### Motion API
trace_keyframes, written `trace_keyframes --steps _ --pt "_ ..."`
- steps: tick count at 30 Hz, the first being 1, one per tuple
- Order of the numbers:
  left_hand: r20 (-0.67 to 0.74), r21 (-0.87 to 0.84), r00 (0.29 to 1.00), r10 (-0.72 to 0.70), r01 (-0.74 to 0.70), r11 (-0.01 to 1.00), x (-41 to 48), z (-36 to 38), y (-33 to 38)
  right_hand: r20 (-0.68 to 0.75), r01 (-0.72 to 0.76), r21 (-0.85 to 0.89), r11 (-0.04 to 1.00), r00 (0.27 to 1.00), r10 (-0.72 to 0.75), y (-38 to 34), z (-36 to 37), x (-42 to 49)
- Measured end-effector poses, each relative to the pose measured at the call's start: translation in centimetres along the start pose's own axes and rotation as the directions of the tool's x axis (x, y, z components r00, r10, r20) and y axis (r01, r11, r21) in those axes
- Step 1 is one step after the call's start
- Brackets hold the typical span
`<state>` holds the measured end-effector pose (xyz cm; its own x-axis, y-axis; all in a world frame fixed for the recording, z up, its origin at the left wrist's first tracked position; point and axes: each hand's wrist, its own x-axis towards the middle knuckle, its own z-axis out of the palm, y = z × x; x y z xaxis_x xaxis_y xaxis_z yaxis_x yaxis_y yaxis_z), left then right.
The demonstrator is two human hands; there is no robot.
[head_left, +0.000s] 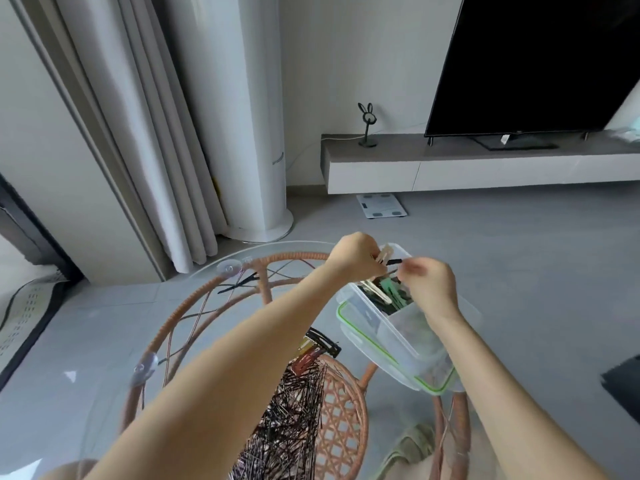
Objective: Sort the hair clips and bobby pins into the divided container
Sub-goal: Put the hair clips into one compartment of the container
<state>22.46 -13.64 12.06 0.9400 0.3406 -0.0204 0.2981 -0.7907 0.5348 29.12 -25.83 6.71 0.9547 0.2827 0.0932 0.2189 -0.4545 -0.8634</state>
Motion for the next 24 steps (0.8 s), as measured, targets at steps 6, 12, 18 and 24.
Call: trace_keyframes --steps 6,12,18,24 --pt "0.095 -0.114 0.989 0.112 -0.101 0.988 -0.9 -0.4 -1.4 -0.195 0.148 -0.106 0.983 0.966 -0.167 -1.0 -2.3 -2.5" --pt "0.03 0.059 0.993 -0.118 0.116 0.991 -5.8 -3.9 -8.3 0.543 0.519 -0.13 0.845 0.75 -0.377 -4.2 -0.2 -7.9" --pt "0.178 0.342 0.888 -0.424 0.348 0.873 -14.9 -4.5 -16.2 0.764 0.657 -0.43 0.619 0.63 -0.139 -2.9 5.4 -9.9" --pt "0.124 0.24 0.878 -0.462 0.425 0.873 -19.1 -2.9 -18.9 0.773 0.51 -0.395 0.764 0.634 -0.024 -3.3 7.4 -9.8"
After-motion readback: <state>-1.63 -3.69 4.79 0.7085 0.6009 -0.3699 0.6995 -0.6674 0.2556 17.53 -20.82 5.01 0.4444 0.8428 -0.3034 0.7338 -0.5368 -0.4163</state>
